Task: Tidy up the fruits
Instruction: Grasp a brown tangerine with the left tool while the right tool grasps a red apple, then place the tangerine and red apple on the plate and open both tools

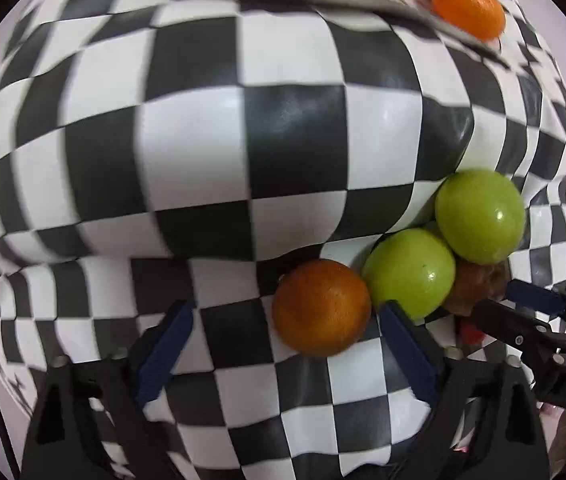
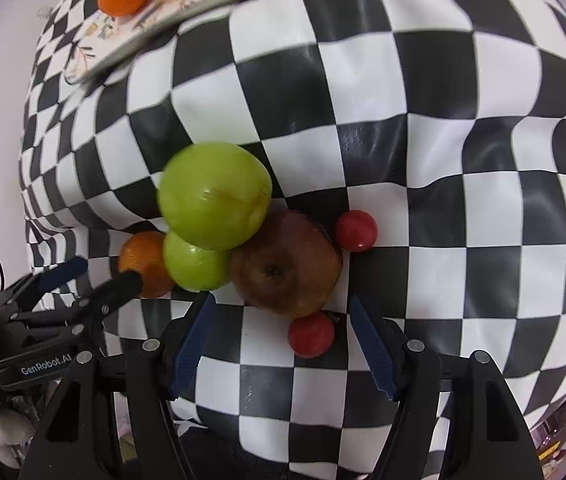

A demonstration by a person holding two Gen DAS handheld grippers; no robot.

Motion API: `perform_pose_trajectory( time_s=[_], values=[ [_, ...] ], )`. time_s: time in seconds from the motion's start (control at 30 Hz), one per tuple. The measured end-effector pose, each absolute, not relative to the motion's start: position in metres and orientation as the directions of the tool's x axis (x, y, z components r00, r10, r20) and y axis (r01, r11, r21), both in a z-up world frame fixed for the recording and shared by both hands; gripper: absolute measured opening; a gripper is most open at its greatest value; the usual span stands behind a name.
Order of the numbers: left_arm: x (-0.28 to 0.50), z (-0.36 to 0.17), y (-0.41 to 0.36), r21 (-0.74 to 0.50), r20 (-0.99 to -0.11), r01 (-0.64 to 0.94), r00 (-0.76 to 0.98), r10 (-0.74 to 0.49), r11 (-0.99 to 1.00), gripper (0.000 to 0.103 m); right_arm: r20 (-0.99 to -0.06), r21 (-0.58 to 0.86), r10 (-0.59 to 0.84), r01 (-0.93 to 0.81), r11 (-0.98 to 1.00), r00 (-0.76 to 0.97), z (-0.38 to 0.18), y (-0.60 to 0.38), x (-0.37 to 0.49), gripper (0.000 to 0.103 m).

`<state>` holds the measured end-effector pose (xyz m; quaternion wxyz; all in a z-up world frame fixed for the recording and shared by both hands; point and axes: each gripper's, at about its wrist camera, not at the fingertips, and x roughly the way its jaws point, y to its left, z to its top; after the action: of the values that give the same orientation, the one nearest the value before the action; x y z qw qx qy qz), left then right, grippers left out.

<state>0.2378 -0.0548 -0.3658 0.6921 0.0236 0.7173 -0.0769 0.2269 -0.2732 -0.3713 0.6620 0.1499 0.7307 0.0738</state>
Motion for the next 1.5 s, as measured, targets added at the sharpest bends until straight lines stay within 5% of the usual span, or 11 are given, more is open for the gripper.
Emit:
perform_pose_trajectory(
  time_s=[0.07,0.17,0.47,0.87,1.5],
  values=[
    [0.237,-0.373,-0.055,-0.116,-0.992,0.125,-0.06,-0.109,0.985,0.076,-0.946,0.301,0.312,0.12,0.946,-0.089,-0.381,-0.271,0.226,0.073],
    [0.235,-0.372,-0.054,-0.181,-0.982,0.093,-0.066,-0.176,0.979,0.052,-0.945,0.301,0.313,0.118,0.946,-0.094,-0.393,-0.268,0.231,0.073],
    [0.215,-0.355,-0.049,-0.069,-0.997,0.148,-0.055,-0.061,0.987,0.051,-0.956,0.267,0.277,0.102,0.958,-0.094,-0.385,-0.279,0.214,0.069],
    [0.208,-0.385,-0.054,-0.086,-0.993,0.113,-0.096,-0.075,0.99,0.05,-0.953,0.271,0.289,0.161,0.949,-0.095,-0.401,-0.277,0.232,0.072],
    [0.213,-0.264,-0.053,-0.211,-0.973,0.085,0.076,-0.217,0.974,0.049,-0.914,0.404,0.407,0.104,0.909,-0.004,-0.306,-0.29,0.232,0.071]
  ],
)
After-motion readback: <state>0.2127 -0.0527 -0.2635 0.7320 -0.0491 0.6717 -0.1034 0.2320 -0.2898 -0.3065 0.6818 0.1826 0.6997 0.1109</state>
